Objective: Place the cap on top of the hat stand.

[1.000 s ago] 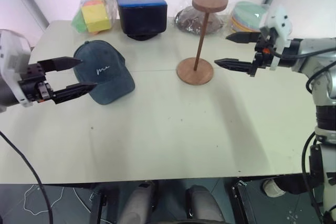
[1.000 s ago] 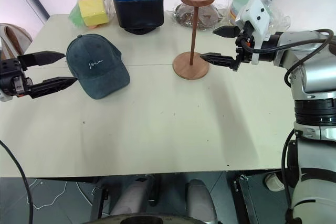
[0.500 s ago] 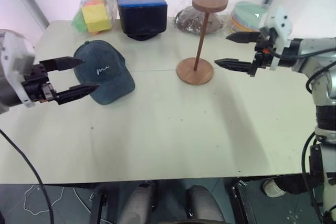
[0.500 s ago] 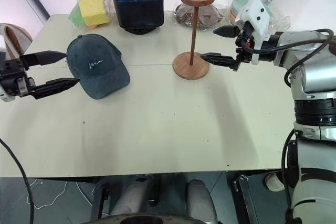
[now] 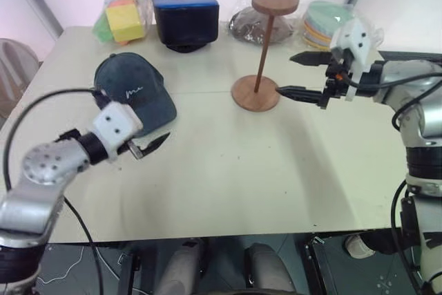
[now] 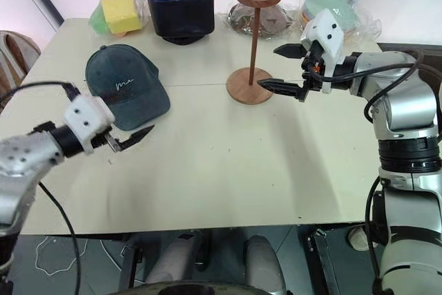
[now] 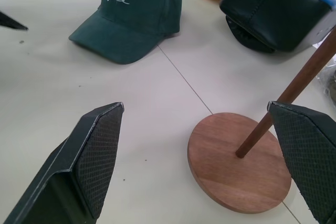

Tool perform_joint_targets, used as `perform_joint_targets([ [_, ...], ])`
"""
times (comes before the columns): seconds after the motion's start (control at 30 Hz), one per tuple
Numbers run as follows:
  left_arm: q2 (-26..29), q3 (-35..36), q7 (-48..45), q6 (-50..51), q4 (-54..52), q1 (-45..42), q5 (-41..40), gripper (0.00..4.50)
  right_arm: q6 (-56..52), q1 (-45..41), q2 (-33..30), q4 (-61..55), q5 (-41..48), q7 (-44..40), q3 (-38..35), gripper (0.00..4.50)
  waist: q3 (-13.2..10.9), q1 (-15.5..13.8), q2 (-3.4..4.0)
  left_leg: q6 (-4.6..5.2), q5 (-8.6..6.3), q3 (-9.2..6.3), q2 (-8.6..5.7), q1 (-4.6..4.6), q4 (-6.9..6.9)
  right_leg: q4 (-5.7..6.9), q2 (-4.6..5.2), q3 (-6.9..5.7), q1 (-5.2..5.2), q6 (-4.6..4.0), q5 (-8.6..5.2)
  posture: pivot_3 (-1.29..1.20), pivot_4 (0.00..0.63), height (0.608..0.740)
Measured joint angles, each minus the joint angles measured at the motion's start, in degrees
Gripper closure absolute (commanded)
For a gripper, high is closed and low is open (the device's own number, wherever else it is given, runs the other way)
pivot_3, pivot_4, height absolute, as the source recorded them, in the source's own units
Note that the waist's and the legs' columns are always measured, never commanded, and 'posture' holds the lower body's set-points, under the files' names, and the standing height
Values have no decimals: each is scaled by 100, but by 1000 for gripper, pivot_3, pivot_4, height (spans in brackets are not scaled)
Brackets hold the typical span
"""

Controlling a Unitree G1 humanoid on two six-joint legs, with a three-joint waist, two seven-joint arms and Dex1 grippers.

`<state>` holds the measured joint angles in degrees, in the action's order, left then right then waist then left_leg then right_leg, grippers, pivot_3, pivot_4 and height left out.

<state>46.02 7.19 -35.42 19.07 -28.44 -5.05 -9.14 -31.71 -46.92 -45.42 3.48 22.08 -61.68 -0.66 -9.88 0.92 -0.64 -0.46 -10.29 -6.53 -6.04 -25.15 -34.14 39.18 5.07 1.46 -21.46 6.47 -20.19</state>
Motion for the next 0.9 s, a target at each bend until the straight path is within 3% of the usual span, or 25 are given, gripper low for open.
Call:
perform_joint_targets([
  [0.47, -192, -372, 1597, -1620, 477, 955, 2870, 0, -507, 180, 175, -562, 406, 153, -25, 16, 0, -29, 0, 0, 0, -4, -5, -3, -4, 0, 5, -5, 1, 1, 0, 0, 150, 740],
  [0.67, -238, -694, 1648, -1949, 1087, 1020, 3311, 0, -541, 203, 174, -563, 404, 181, -25, 16, 0, -27, 1, 0, 0, -4, -4, -3, -3, 0, 4, -5, 0, 1, 1, 0, 150, 740],
  [0.9, -361, -889, 1630, -2055, 1606, 504, 3520, 0, -541, 200, 172, -567, 404, 217, -25, 16, 1, -27, 1, 0, 0, -6, -5, -3, -4, 1, 4, -9, 0, 1, 1, 0, 150, 740],
])
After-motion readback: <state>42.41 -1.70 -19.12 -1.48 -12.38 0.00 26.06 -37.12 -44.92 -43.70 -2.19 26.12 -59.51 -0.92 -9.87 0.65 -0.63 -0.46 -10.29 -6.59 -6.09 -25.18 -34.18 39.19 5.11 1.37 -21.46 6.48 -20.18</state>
